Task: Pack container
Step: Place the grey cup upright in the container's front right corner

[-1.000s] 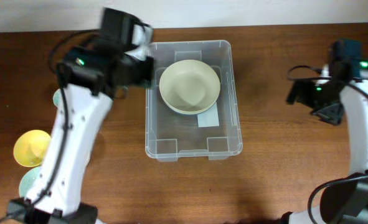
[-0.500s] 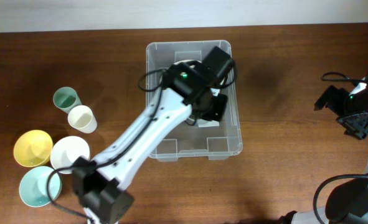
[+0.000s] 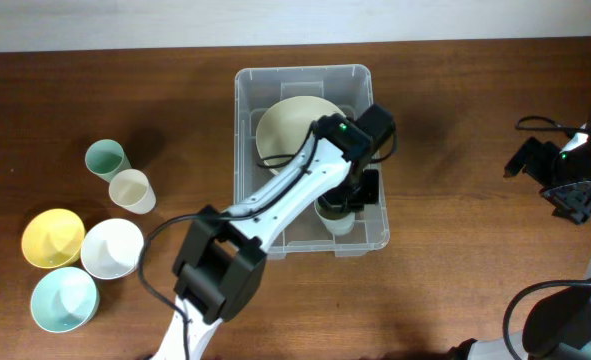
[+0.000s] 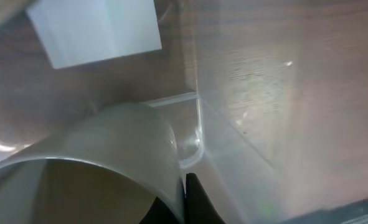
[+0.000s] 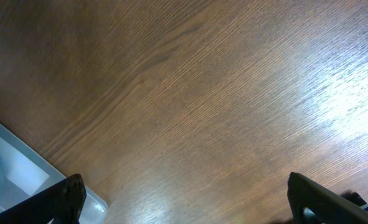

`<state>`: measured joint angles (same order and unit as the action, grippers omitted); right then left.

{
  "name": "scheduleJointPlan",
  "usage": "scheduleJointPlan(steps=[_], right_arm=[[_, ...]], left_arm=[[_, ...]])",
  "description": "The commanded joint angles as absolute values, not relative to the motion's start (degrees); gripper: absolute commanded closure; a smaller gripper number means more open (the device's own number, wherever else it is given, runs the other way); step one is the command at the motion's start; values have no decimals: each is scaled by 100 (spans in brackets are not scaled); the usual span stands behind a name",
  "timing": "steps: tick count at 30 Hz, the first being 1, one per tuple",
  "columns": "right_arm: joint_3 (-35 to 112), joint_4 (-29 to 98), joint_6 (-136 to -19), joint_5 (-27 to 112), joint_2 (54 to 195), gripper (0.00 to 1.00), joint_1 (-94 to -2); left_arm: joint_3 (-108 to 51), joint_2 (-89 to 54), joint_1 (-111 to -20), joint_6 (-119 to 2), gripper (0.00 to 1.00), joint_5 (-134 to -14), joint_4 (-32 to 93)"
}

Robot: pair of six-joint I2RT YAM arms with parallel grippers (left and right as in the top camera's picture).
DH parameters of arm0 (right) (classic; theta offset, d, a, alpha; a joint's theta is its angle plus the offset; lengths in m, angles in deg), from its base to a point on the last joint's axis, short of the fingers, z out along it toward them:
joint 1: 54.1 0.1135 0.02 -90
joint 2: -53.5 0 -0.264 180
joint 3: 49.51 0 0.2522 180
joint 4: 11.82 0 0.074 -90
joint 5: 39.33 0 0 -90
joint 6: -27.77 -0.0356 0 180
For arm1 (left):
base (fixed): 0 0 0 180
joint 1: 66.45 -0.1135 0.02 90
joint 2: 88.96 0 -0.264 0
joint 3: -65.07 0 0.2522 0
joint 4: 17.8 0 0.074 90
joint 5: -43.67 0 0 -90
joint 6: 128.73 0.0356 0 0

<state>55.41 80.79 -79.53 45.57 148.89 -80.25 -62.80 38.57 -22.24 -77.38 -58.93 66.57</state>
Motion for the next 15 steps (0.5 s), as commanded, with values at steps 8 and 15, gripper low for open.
scheduleJointPlan(steps=[8, 15], right_arm=[[5519, 8059, -7898, 4507, 14721, 1, -7988], [5519, 8053, -7898, 4511, 14723, 1, -7988]], left_arm=[[-6297, 3949, -2180, -7576, 47, -6171, 6653], [-7624, 3708, -2183, -6984, 35, -5731, 7722]])
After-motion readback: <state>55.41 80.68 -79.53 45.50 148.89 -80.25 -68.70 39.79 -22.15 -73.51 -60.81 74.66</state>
